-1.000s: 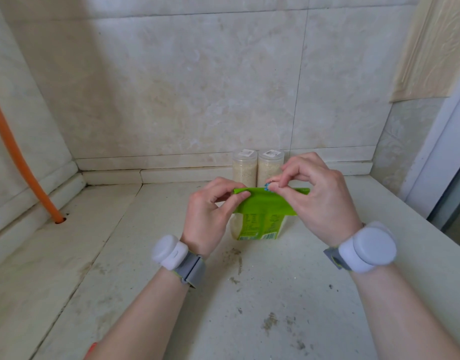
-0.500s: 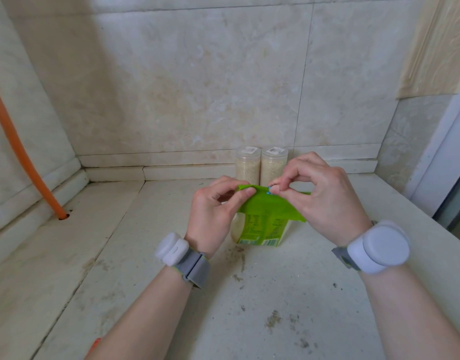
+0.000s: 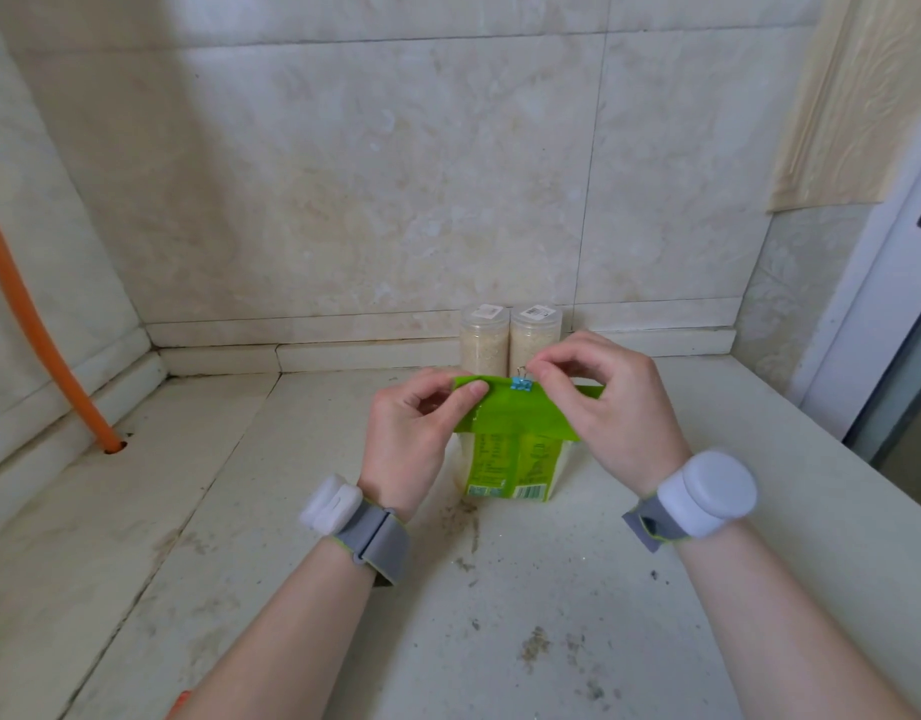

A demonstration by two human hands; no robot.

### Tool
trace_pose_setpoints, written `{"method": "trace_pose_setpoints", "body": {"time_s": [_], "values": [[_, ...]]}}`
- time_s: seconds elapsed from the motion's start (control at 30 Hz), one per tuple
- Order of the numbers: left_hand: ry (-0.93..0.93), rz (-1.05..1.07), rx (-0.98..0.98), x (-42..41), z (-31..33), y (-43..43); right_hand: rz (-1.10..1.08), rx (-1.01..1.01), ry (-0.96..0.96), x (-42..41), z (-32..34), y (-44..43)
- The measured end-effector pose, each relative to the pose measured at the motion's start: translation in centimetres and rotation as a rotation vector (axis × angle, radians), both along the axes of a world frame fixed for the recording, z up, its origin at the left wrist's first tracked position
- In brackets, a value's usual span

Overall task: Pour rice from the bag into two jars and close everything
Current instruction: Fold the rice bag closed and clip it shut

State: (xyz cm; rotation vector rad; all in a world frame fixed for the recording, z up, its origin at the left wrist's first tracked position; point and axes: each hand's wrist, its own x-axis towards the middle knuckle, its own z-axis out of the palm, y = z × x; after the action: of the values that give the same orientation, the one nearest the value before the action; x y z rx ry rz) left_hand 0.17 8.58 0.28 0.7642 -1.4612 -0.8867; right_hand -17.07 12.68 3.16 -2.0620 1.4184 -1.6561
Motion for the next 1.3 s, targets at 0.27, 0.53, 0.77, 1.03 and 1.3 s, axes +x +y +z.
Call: {"method": "trace_pose_setpoints", "body": {"time_s": [0.27, 0.53, 0.77, 1.03, 1.3], "values": [[-0.028, 0.02, -0.042, 0.1, -0.2, 0.0, 0.024, 0.128, 0.003, -0.2, 0.0, -0.2], [-0.025, 0.012, -0.044, 0.0, -0.1, 0.1, 0.05, 0.182, 0.146, -0.2, -0.5, -0.3], [-0.006, 0.015, -0.014, -0.2, -0.1, 0.1, -0.045, 0.145, 0.362, -0.3, -1.0, -0.8], [-0.007, 0.071, 0.121, 0.3, -0.4, -0.9, -0.194, 0.061, 0.147, -1.5, -1.3, -1.2], [-0.349, -0.005, 0.322, 1.0, -1.1, -1.2, -0.172, 0.288, -0.007, -2.1, -3.3, -2.5]]}}
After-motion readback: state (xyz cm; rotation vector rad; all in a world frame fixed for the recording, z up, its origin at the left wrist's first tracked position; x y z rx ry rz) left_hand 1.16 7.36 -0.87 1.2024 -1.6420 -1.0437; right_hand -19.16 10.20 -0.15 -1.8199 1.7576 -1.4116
